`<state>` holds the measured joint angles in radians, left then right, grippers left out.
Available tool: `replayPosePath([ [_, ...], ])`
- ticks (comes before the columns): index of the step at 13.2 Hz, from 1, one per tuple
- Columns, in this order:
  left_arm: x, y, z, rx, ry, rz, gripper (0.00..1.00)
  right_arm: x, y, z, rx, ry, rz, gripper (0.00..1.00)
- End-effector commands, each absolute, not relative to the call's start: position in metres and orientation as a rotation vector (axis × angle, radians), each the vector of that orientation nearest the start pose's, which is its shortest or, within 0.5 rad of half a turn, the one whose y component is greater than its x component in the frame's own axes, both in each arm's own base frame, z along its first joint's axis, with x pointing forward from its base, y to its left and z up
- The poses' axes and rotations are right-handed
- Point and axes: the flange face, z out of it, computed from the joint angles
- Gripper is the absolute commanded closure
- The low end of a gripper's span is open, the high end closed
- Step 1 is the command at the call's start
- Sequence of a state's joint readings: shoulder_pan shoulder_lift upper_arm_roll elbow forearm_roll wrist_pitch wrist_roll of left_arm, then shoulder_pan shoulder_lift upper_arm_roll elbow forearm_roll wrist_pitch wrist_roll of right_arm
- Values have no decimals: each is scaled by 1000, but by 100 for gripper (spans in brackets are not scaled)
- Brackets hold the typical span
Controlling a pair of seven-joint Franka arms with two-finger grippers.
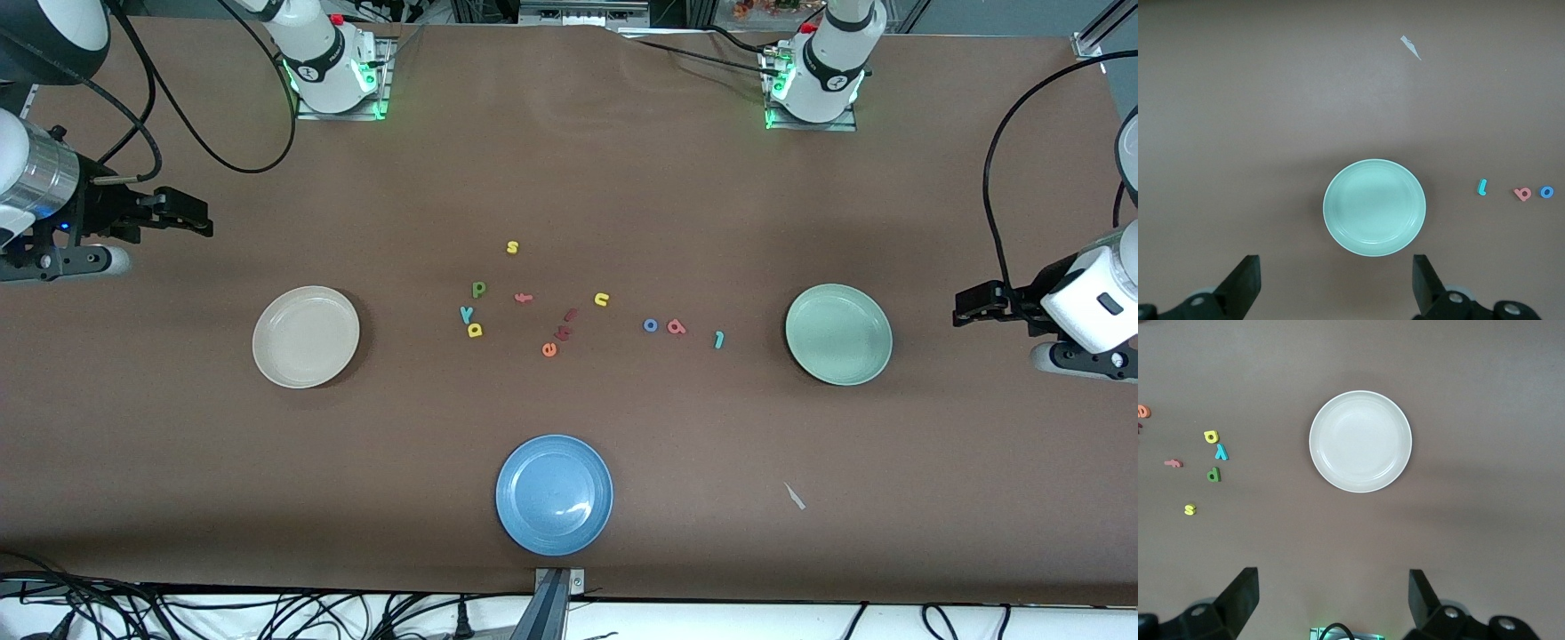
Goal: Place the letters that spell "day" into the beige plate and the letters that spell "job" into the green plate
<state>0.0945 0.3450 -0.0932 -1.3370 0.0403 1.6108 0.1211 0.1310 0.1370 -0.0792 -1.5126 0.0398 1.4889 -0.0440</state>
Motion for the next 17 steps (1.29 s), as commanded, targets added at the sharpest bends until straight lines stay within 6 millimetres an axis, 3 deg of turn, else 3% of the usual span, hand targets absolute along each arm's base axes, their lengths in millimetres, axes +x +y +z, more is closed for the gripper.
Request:
replayPosePath([
  [1,651,14,537,-3101,179,110,0,585,37,572,-3083,-157,234,1],
  [17,652,14,538,-3103,169,108,0,587,36,568,-3083,-137,234,0],
])
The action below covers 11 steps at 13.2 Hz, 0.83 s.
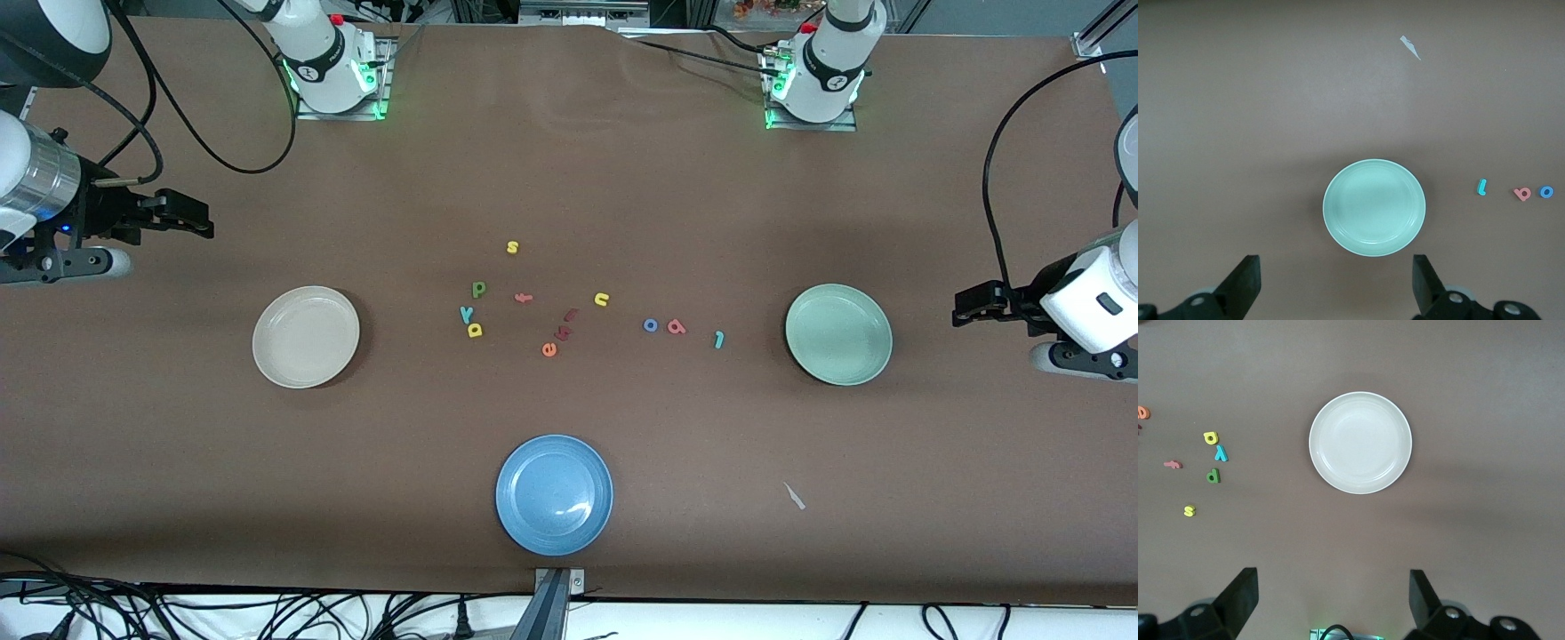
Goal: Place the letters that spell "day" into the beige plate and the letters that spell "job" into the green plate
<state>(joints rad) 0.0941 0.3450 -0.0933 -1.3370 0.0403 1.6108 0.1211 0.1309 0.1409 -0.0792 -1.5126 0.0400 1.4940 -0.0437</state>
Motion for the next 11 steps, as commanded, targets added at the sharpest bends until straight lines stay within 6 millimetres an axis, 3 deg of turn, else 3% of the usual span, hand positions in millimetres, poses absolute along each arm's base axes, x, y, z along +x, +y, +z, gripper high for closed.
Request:
replayPosePath([
  [1,652,14,538,-3110,169,108,0,587,36,568,-3084,-137,234,0],
  [11,651,18,538,-3114,138,107,0,586,39,568,-3082,-149,237,0],
])
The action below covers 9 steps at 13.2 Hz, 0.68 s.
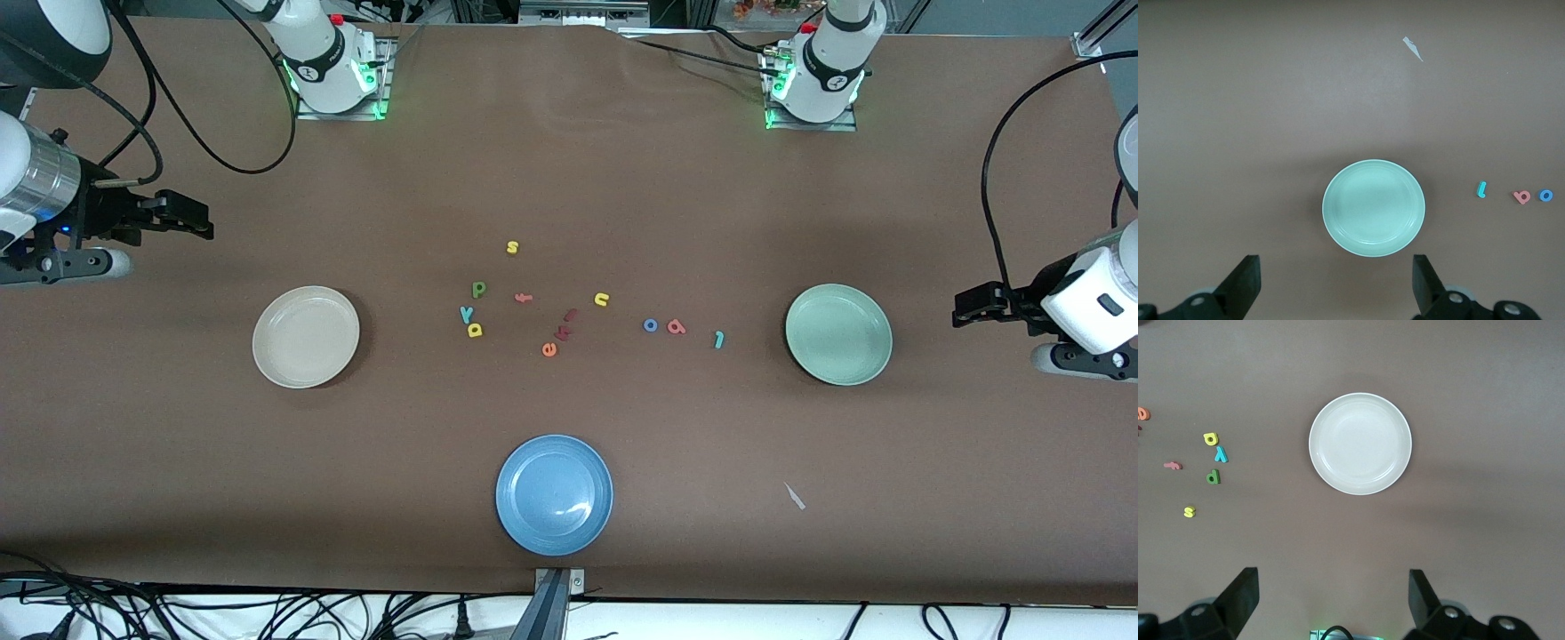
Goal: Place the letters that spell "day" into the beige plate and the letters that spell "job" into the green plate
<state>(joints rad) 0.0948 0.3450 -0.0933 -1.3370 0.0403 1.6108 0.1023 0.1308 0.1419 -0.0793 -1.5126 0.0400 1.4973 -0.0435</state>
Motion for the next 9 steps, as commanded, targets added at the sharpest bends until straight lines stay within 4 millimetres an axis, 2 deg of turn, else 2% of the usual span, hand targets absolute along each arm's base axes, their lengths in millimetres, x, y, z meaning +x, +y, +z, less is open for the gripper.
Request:
replayPosePath([
  [1,651,18,538,-3114,140,107,0,586,39,568,-3082,-154,237,0],
  [9,651,18,538,-3114,138,107,0,584,43,570,-3080,-166,246,0],
])
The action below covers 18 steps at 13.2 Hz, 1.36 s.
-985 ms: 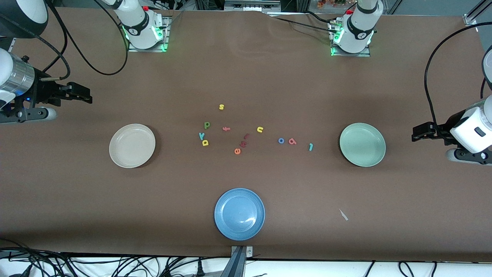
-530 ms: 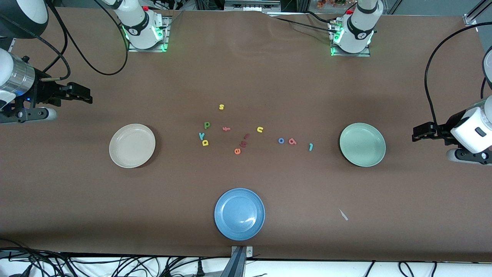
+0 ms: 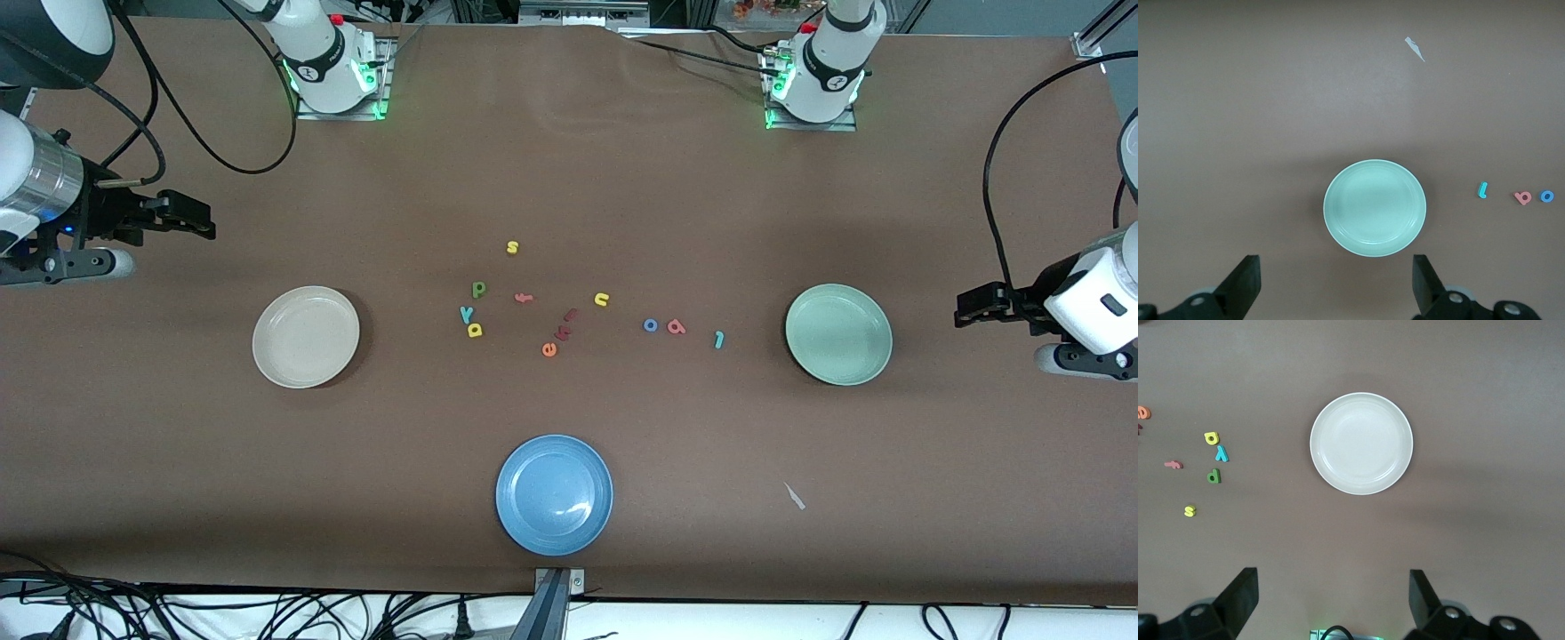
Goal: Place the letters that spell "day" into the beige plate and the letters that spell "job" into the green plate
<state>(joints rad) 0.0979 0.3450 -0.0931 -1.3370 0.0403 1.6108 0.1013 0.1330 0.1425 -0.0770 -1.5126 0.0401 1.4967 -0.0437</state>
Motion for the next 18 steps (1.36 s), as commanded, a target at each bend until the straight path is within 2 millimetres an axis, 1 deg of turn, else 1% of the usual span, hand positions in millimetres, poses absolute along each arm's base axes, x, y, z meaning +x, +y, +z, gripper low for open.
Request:
replayPosePath([
  [1,651,17,538,-3116,138,107,0,584,44,570,-3080,-169,246,0],
  [11,652,15,538,-3115,142,105,0,579,45,574,-3078,-172,258,0],
  [18,652,15,537,-3115,142,107,0,581,46,571,-3079,-176,244,0],
])
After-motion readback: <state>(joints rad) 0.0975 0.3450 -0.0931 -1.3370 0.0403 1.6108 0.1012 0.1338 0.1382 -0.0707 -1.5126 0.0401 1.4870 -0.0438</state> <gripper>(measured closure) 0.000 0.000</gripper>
